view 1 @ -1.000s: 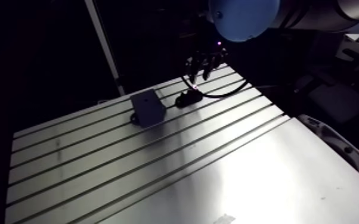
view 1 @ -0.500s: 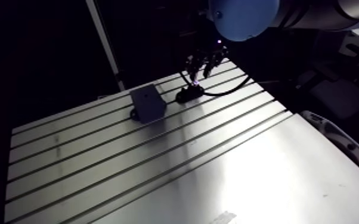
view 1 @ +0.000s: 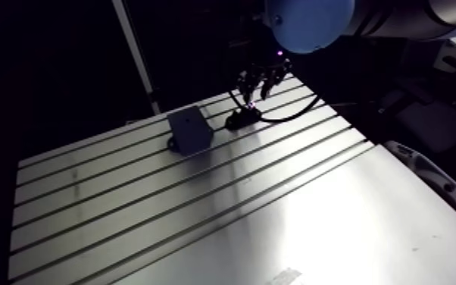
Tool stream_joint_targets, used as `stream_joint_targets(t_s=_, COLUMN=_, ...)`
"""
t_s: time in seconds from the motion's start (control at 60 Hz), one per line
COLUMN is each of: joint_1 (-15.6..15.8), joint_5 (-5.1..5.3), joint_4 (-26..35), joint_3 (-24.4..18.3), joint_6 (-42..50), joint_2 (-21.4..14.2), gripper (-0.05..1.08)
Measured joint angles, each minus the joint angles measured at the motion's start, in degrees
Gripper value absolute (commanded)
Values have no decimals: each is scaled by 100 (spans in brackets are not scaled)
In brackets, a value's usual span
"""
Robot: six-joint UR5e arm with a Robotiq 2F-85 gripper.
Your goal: Pick up the M10 bolt and insert it into the hole until fully seated.
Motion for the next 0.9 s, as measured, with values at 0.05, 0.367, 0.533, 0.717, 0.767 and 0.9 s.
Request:
stream_joint_targets(t_s=0.05, joint_1=11, joint_5=0, joint_4=-1, joint_3=0, joint_6=1, joint_2=-2, gripper=50)
stream_joint_targets(t_s=0.367, joint_1=48, joint_5=1, joint_4=-1, joint_3=6, joint_6=44, joint_2=6, gripper=50)
stream_joint_targets(t_s=0.533, joint_1=51, joint_5=1, joint_4=-2, joint_3=-4, joint_6=73, joint_2=34, gripper=50)
stream_joint_targets(t_s=0.717, joint_1=53, joint_5=-3, joint_4=-2, joint_3=-8, joint_6=83, joint_2=73, gripper=50)
stream_joint_targets(t_s=0.767, joint_1=53, joint_5=-2, joint_4=-3, joint_3=-8, joint_6=85, joint_2=87, gripper=50)
stream_joint_targets(t_s=0.9, joint_1=53, joint_5=1, joint_4=-8, joint_3=-12, joint_6=96, joint_2=126, gripper=50)
